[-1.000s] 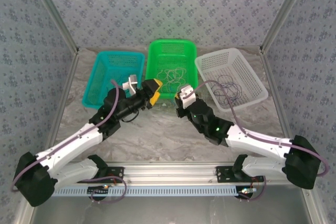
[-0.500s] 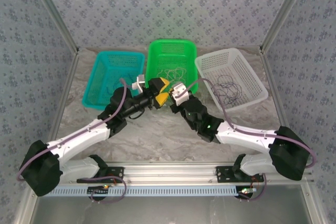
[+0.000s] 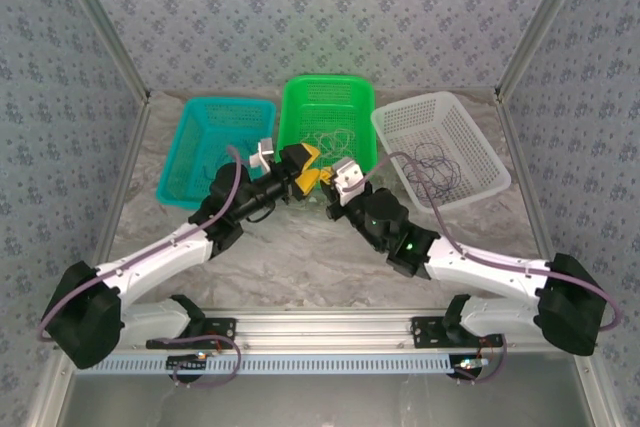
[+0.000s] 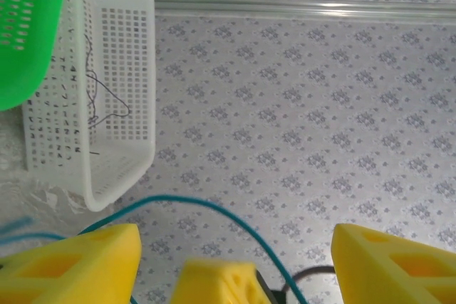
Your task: Untangle the cables
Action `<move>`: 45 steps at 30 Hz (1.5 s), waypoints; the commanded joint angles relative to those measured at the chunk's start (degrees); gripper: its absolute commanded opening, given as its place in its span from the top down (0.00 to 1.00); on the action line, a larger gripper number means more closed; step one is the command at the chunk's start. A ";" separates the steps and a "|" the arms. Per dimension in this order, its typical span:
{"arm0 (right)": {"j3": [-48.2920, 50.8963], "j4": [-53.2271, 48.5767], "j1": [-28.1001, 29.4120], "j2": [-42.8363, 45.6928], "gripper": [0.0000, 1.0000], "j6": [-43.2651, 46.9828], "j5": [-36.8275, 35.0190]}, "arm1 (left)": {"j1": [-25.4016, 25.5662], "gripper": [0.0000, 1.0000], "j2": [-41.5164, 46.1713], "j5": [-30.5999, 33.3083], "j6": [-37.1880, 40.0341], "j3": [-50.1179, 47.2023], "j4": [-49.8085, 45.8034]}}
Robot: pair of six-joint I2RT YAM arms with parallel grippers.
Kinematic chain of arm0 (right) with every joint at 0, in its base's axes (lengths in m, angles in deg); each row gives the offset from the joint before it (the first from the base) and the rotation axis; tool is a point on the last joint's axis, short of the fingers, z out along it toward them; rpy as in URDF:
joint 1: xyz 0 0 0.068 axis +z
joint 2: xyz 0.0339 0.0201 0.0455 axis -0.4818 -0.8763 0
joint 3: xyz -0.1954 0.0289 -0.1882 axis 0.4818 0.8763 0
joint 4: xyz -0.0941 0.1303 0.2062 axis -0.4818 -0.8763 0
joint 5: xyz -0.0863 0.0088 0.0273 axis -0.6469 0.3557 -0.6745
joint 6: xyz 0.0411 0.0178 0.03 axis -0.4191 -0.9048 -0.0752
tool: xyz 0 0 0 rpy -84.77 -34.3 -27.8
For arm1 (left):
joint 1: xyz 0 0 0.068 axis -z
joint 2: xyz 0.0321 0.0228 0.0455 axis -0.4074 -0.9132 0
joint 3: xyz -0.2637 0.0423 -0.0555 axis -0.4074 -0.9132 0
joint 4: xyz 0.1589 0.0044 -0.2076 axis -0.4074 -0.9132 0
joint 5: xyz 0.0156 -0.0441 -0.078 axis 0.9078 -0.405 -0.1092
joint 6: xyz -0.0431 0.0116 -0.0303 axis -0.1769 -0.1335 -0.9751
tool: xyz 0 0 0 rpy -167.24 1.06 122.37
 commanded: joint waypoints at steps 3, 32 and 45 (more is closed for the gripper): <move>1.10 -4.60 0.14 3.06 1.00 -1.84 3.20 | -0.63 0.33 -0.38 -0.33 0.16 0.92 3.22; -3.66 -16.09 1.21 -2.77 1.00 -5.61 13.07 | -3.23 1.00 8.19 4.78 9.88 -0.89 -4.80; -16.05 -31.79 -0.65 -11.49 1.00 -15.46 31.93 | -5.07 1.00 16.30 3.52 38.24 10.24 -29.37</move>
